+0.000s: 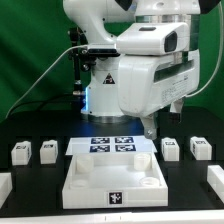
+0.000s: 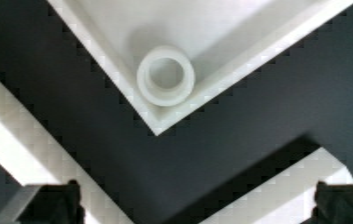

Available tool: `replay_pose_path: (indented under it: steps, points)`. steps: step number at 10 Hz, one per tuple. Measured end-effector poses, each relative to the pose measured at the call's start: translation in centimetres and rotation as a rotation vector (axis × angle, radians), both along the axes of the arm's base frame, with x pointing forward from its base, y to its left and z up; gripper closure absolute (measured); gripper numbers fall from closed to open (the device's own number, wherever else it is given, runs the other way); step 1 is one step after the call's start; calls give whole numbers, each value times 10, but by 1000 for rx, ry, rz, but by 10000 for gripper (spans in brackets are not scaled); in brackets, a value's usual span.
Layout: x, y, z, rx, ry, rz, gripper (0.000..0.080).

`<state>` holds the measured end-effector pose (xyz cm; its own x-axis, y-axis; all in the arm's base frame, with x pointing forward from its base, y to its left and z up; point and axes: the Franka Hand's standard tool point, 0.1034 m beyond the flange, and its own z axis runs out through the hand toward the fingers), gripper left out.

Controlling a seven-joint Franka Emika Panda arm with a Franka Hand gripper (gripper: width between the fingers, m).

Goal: Assemble one leg

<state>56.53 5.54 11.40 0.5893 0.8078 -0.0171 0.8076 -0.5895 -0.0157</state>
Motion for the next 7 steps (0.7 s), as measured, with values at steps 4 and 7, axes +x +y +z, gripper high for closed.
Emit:
replay_pose_path:
  steps: [4, 7]
  points:
    - [-45, -23, -16, 3, -50, 685, 150]
    - [-45, -25, -17, -1, -46, 729, 150]
